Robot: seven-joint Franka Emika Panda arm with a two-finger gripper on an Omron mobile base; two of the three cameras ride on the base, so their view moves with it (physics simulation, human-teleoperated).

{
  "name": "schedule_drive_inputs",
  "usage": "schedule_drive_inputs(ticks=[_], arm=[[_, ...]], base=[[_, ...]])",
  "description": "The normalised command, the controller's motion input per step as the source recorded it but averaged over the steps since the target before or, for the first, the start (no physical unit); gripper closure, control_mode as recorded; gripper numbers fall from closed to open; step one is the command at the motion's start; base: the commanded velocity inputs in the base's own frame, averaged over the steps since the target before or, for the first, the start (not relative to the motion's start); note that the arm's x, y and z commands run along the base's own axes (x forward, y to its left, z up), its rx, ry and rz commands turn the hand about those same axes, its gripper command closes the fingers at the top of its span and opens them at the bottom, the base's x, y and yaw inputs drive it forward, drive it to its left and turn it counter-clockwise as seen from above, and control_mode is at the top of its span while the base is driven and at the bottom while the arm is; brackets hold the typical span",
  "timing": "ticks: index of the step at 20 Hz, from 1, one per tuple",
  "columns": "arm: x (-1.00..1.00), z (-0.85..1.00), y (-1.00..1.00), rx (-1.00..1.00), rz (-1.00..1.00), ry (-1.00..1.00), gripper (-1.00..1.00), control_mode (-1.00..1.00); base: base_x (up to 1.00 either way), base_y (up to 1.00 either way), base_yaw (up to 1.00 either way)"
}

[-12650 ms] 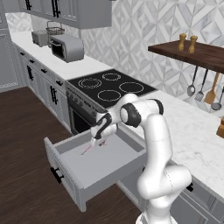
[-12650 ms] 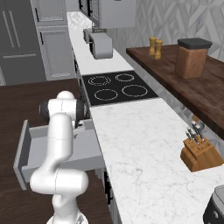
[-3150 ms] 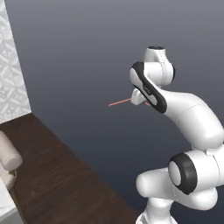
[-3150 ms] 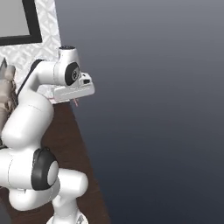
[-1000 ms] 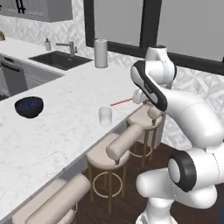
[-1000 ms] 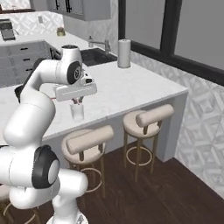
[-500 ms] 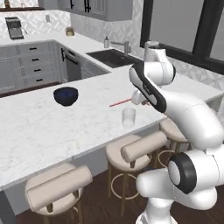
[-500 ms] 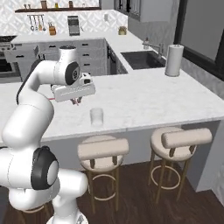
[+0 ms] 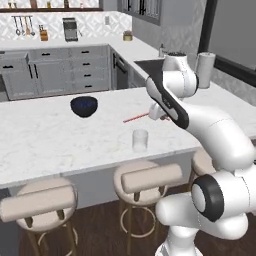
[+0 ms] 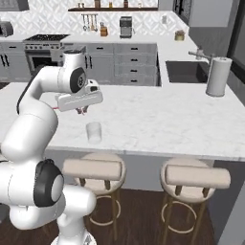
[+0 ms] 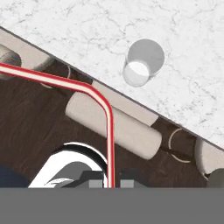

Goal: Take a straw from the drawer in front and place it inside the glass cup on the dining counter.

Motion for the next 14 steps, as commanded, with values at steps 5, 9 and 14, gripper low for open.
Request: schedule_drive_inputs(ticks=[5, 9, 14], arm=[[0.0, 0.0, 0.0, 0.0, 0.0, 0.0, 1.0, 1.0], [0.0, 0.0, 0.0, 0.0, 0.0, 0.0, 1.0, 1.0], [0.0, 0.0, 0.0, 0.0, 0.0, 0.0, 1.0, 1.0]], base=[[0.62, -0.46, 0.31], [1.0, 0.0, 0.02], [0.89, 0.0, 0.0]])
